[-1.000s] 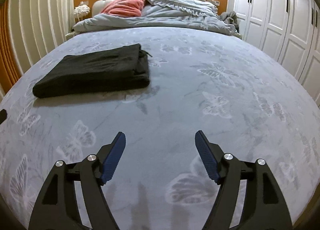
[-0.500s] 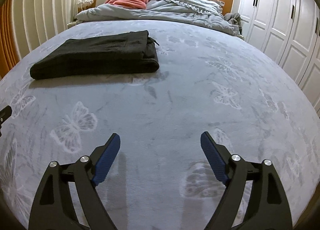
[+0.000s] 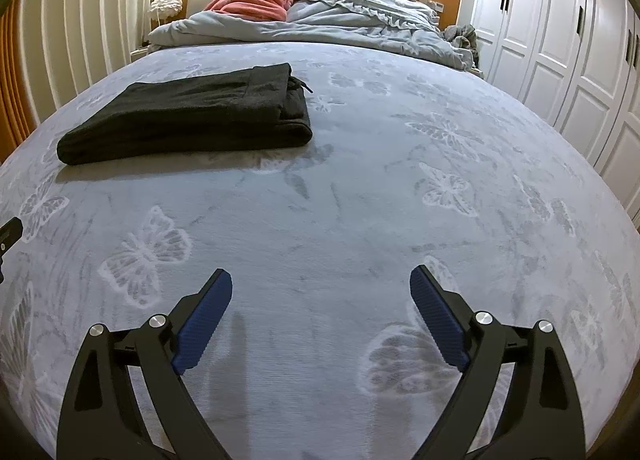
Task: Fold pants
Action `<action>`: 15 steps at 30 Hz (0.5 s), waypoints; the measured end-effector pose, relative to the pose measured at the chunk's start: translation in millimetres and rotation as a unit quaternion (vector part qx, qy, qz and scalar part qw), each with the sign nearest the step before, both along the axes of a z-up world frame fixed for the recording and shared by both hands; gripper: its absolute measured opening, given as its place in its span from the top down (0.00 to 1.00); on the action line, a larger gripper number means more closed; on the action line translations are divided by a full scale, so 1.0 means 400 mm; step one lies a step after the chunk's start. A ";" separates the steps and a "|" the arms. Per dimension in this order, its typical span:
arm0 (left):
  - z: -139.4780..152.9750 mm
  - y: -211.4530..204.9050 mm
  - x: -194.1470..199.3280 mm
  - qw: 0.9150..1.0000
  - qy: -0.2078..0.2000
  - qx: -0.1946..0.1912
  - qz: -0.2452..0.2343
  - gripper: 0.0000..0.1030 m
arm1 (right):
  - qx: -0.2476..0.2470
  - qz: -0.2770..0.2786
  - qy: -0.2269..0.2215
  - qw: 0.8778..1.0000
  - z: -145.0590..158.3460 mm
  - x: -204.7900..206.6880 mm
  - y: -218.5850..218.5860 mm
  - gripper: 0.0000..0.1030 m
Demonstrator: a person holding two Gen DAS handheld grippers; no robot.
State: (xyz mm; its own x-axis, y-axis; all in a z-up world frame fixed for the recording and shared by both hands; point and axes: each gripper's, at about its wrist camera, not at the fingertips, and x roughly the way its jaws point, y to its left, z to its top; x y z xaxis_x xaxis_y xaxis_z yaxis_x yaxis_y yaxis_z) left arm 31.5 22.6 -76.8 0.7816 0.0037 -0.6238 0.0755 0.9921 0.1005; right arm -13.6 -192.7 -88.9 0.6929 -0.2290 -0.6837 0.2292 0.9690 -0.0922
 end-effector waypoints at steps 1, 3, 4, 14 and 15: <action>0.000 -0.001 -0.001 1.000 0.000 0.001 -0.001 0.25 | 0.000 0.000 0.000 1.000 0.000 0.000 0.000 0.14; 0.000 -0.003 -0.001 1.000 0.001 0.002 0.000 0.25 | 0.000 0.000 0.000 1.000 0.000 0.000 0.001 0.14; 0.000 -0.003 -0.001 1.000 0.002 0.001 0.000 0.25 | 0.000 -0.001 0.000 1.000 0.000 0.000 0.000 0.14; -0.003 -0.002 0.005 1.000 0.010 -0.001 0.006 0.25 | 0.000 0.000 0.000 1.000 0.000 0.000 0.001 0.14; -0.003 -0.002 0.005 1.000 0.010 -0.001 0.005 0.25 | 0.000 0.000 0.000 1.000 0.001 0.000 0.001 0.14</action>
